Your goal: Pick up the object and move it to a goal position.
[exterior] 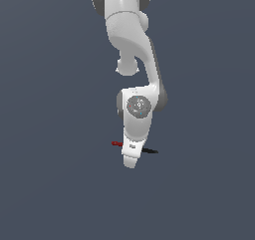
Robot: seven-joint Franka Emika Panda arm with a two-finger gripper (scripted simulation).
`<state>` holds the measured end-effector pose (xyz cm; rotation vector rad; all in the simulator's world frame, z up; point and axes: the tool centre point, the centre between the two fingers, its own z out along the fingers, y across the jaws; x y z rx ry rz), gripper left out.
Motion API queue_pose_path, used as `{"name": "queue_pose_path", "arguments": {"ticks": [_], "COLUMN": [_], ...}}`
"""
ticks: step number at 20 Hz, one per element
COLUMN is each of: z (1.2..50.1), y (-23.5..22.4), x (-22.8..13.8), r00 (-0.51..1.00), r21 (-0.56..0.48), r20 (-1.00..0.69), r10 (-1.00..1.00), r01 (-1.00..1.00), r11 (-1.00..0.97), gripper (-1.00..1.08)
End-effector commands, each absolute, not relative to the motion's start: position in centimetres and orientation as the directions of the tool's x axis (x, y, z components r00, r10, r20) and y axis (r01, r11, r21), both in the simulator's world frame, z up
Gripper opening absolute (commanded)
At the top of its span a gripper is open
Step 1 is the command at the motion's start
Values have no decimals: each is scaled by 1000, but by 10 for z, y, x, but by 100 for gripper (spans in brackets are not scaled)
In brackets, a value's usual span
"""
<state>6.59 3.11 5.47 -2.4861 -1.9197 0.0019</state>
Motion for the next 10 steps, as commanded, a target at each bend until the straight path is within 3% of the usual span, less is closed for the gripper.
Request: {"name": "queue_pose_path", "arguments": {"ticks": [1,10], "z": [73,157], "y": [37,67], "x": [59,27], "r00": [253,253], "r21": [0,1], "r20": [-1,-3], "r10": [968,968], "r01": [968,968], "r11": [-253,-253], "gripper": [-100,-100]}}
